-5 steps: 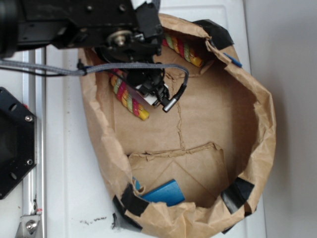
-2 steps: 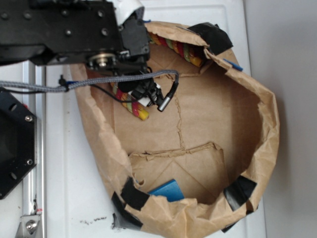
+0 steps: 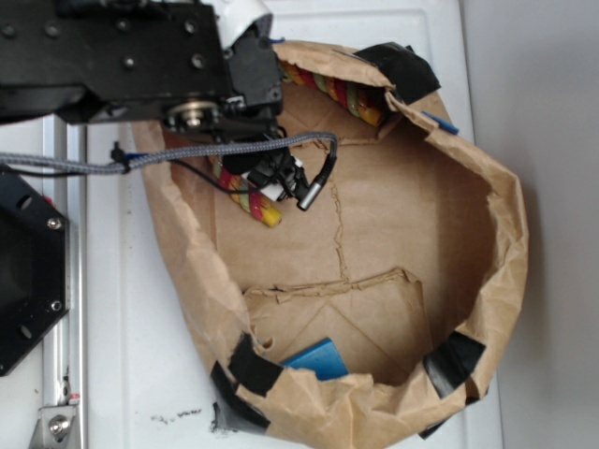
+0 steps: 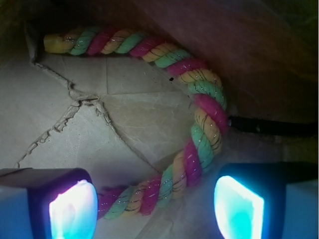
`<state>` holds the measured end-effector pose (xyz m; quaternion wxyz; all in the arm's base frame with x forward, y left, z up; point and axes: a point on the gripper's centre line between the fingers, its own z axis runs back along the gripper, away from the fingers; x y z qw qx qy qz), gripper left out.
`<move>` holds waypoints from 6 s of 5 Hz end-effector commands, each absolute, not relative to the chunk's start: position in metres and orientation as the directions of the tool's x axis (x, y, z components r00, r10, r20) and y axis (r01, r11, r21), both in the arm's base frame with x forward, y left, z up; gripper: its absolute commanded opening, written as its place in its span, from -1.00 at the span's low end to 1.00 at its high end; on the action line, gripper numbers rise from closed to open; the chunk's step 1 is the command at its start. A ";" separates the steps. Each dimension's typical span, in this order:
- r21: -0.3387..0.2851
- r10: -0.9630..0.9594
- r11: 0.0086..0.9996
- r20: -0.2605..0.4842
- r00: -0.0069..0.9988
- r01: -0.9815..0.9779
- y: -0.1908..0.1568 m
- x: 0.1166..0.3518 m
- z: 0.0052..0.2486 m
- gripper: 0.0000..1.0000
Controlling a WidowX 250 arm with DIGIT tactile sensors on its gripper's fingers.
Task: Grab the multicolored rope.
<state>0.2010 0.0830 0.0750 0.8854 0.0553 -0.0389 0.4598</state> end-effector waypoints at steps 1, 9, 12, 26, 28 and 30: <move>0.083 0.849 0.498 0.155 0.504 -0.863 0.087 0.197 0.081 1.00; 0.142 0.849 0.473 0.191 0.493 -0.870 0.117 0.214 0.058 1.00; 0.198 0.906 0.345 0.186 0.381 -0.918 0.115 0.204 0.055 1.00; -0.044 0.842 0.516 0.210 0.497 -0.855 0.125 0.231 0.061 1.00; -0.018 0.845 0.509 0.203 0.495 -0.861 0.132 0.225 0.054 1.00; 0.148 0.858 0.454 0.192 0.476 -0.878 0.129 0.211 0.034 1.00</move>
